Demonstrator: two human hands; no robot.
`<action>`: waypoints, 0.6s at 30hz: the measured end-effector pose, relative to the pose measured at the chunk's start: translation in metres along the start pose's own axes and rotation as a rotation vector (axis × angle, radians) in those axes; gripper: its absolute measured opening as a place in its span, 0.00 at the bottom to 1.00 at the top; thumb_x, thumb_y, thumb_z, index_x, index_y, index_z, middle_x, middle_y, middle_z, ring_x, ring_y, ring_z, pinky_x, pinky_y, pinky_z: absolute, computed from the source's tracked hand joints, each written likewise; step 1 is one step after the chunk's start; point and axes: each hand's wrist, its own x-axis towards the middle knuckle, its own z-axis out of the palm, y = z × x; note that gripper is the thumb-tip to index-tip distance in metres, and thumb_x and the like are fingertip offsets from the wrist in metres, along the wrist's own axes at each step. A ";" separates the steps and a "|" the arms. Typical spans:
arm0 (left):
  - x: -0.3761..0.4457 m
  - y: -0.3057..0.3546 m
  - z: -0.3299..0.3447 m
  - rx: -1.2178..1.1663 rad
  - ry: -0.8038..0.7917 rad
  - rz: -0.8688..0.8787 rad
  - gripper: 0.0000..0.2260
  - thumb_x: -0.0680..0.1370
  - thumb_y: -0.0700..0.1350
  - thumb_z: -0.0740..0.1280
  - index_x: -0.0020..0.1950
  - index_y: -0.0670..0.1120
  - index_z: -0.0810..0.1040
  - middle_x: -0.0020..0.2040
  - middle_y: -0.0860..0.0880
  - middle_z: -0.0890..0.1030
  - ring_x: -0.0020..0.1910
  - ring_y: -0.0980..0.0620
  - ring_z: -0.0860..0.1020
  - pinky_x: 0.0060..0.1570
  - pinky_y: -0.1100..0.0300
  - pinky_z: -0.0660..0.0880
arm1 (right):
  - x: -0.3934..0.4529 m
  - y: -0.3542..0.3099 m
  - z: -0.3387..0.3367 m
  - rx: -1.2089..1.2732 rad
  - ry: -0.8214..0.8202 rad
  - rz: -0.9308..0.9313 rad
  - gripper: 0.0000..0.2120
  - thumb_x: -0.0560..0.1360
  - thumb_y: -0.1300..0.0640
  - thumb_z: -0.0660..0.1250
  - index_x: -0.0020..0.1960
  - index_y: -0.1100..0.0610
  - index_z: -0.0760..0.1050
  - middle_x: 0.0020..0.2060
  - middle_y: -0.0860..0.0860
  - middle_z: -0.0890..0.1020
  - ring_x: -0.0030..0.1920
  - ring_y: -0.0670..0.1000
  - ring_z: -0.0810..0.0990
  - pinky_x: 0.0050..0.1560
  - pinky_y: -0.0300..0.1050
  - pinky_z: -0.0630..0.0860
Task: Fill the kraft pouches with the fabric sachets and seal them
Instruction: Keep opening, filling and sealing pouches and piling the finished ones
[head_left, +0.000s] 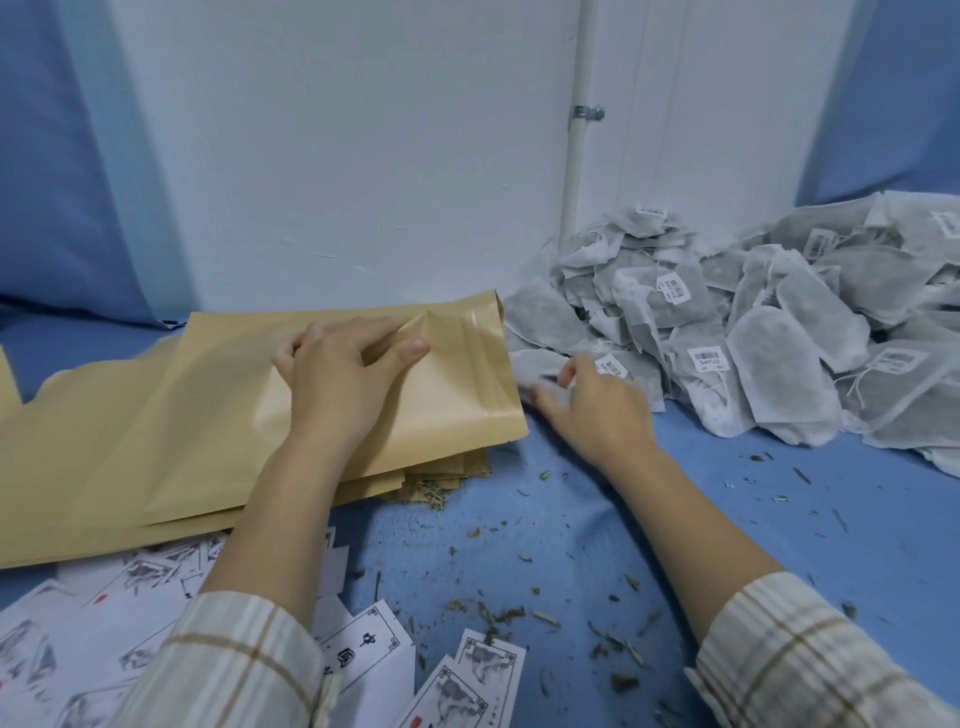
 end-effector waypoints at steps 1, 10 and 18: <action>0.000 0.000 0.000 -0.004 0.000 -0.003 0.10 0.74 0.57 0.67 0.53 0.58 0.82 0.48 0.62 0.78 0.61 0.52 0.70 0.53 0.64 0.49 | 0.001 -0.001 -0.003 0.122 0.044 0.075 0.14 0.76 0.45 0.59 0.50 0.56 0.69 0.40 0.55 0.80 0.45 0.58 0.76 0.44 0.48 0.68; -0.001 0.010 -0.004 -0.106 -0.071 0.027 0.05 0.73 0.56 0.68 0.48 0.63 0.79 0.47 0.61 0.80 0.60 0.52 0.72 0.65 0.57 0.53 | 0.009 -0.012 -0.041 1.085 -0.388 0.266 0.08 0.72 0.56 0.70 0.42 0.62 0.82 0.35 0.57 0.83 0.35 0.50 0.81 0.37 0.42 0.77; -0.017 0.063 0.021 -0.207 -0.352 0.300 0.10 0.72 0.55 0.71 0.52 0.65 0.78 0.52 0.66 0.78 0.61 0.61 0.69 0.69 0.57 0.50 | -0.002 -0.056 -0.034 1.158 -0.389 0.563 0.12 0.82 0.64 0.50 0.59 0.61 0.71 0.56 0.61 0.76 0.46 0.49 0.80 0.45 0.38 0.78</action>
